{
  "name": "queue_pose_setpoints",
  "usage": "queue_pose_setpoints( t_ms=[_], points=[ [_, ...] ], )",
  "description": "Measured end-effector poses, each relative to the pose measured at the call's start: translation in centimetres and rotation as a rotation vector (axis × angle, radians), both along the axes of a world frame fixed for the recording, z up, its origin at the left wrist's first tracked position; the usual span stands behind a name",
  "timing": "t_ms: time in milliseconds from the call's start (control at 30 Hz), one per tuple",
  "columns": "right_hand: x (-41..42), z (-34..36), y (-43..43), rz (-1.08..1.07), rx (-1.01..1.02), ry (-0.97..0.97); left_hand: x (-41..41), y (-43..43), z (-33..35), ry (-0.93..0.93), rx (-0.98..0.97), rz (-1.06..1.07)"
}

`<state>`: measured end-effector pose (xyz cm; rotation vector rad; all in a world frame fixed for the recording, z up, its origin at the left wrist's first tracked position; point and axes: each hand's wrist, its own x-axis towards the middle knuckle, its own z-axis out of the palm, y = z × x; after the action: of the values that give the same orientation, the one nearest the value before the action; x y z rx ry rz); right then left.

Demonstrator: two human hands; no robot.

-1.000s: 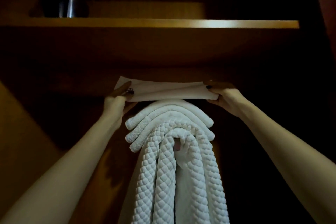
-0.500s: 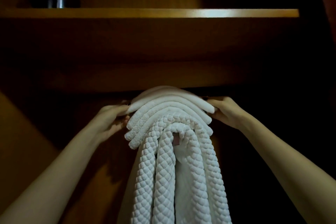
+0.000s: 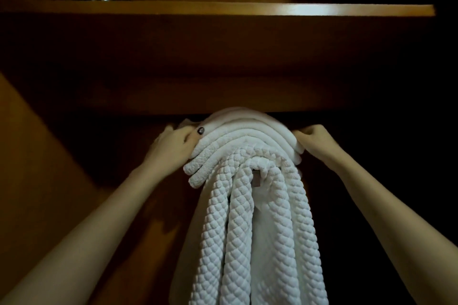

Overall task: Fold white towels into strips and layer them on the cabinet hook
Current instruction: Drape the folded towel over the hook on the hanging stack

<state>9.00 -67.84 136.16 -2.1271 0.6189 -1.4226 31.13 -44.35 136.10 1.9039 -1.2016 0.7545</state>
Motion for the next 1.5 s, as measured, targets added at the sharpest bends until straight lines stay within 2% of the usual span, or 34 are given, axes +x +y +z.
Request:
queue_pose_setpoints(
  t_ms=[33,100,200,333,467,567,667,733,800,1133,1333,1500],
  points=[
    [-0.1,0.5,0.4,-0.086,-0.097,-0.010,-0.2,0.1,0.2,-0.046,0.012,0.054],
    [-0.2,1.5,1.4,-0.123,-0.251,-0.079,-0.9,0.3,1.4,-0.124,-0.040,-0.021],
    [0.7,2.7,3.4,0.066,-0.350,-0.011,-1.7,-0.6,3.4,-0.196,-0.073,-0.280],
    [2.7,3.5,3.6,0.144,-0.405,0.234,-3.2,-3.3,4.9,-0.067,0.123,-0.320],
    [2.9,2.6,2.4,0.166,-0.405,0.197,-3.6,-5.3,5.1,0.041,0.153,-0.326],
    [2.8,2.3,1.9,0.082,-0.395,0.210,-3.4,-5.7,4.5,0.090,0.055,-0.375],
    [2.5,2.8,1.9,0.081,-0.403,0.243,-3.6,-5.7,3.9,-0.046,0.008,-0.350],
    [2.4,3.0,1.7,0.100,-0.423,0.236,-3.7,-5.7,4.1,-0.226,0.053,-0.288],
    [2.2,2.5,1.5,0.095,-0.412,0.209,-3.7,-5.7,4.5,-0.289,0.101,-0.285],
    [2.7,1.5,1.0,0.153,-0.288,0.157,-3.1,-5.7,4.9,0.054,0.223,-0.197],
    [3.3,-0.5,1.1,0.183,-0.175,0.130,-3.8,-6.3,4.3,0.093,0.174,-0.256],
    [1.7,-0.2,3.6,0.185,-0.174,0.244,-4.5,-5.1,4.0,0.324,0.088,-0.316]
  ],
)
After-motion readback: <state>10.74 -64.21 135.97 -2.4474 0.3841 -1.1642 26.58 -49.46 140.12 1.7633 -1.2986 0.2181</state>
